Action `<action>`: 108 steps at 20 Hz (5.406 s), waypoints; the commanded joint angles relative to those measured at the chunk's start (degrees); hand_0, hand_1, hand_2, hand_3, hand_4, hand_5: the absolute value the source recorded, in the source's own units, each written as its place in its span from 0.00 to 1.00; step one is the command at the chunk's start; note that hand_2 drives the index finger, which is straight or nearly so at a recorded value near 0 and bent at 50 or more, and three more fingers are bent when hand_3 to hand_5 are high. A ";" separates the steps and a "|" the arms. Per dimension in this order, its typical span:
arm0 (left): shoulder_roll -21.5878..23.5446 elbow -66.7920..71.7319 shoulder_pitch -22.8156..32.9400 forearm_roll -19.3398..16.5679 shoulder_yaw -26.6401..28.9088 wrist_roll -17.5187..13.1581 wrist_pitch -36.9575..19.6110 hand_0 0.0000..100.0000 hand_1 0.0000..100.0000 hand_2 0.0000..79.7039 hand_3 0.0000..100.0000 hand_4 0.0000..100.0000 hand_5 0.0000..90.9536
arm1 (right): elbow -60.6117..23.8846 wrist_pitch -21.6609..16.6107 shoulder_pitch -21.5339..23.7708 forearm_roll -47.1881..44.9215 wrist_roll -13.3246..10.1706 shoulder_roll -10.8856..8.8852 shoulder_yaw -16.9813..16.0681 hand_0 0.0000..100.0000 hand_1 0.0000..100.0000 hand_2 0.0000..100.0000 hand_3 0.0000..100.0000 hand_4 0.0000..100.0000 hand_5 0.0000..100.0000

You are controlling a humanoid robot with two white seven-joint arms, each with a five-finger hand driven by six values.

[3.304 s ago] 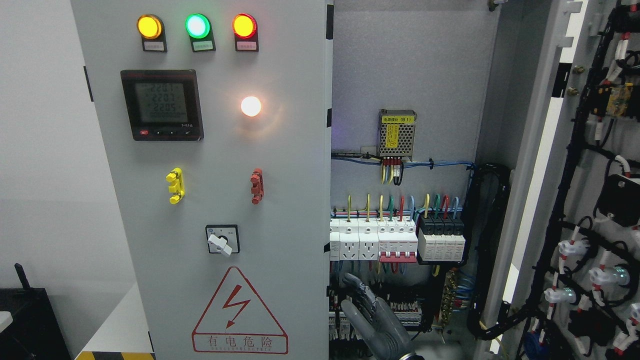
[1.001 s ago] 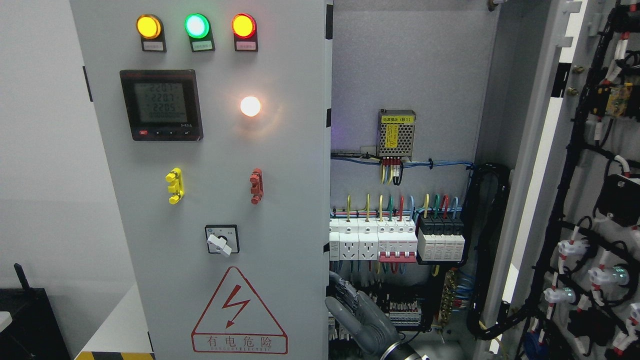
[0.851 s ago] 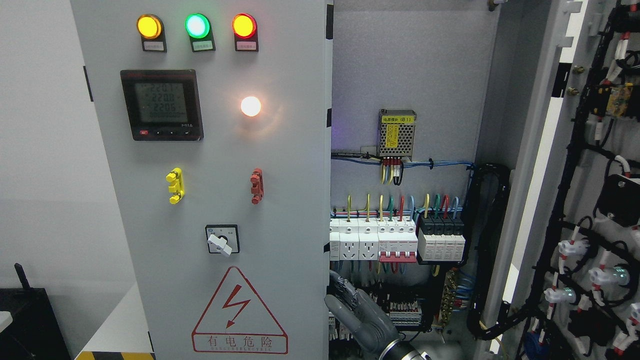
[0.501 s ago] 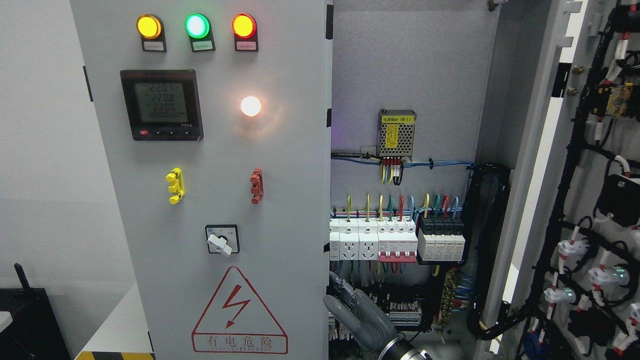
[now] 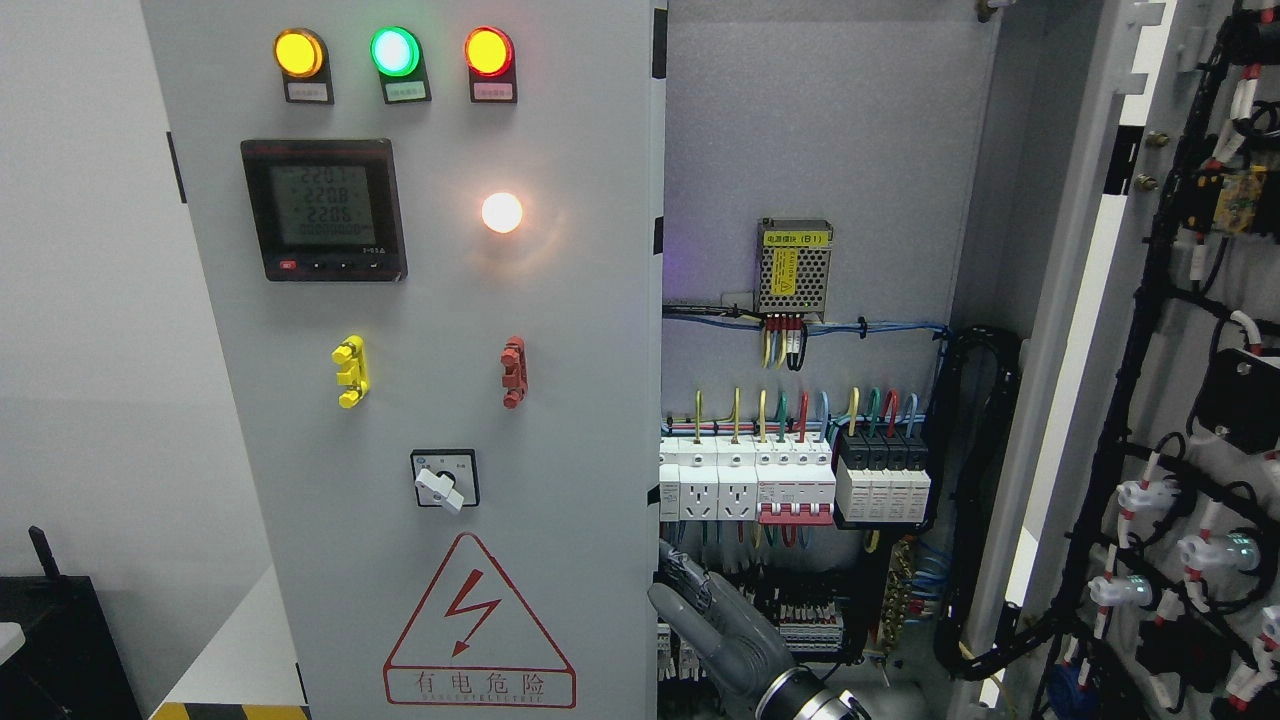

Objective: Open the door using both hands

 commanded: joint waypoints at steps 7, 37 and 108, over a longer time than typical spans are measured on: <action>0.00 1.23 -0.04 0.00 0.00 0.02 -0.03 0.12 0.39 0.00 0.00 0.00 0.00 | 1.48 0.02 -1.16 -0.32 2.57 0.00 -0.18 0.12 0.39 0.00 0.00 0.00 0.00; 0.00 1.23 0.05 0.00 0.00 0.02 -0.03 0.12 0.39 0.00 0.00 0.00 0.00 | 2.01 0.02 -1.51 -1.91 4.95 0.36 -0.18 0.12 0.39 0.00 0.00 0.00 0.00; 0.00 1.23 0.05 0.00 0.00 0.02 -0.03 0.12 0.39 0.00 0.00 0.00 0.00 | -18.47 -0.15 5.79 -13.42 9.43 2.11 16.52 0.12 0.39 0.00 0.00 0.00 0.00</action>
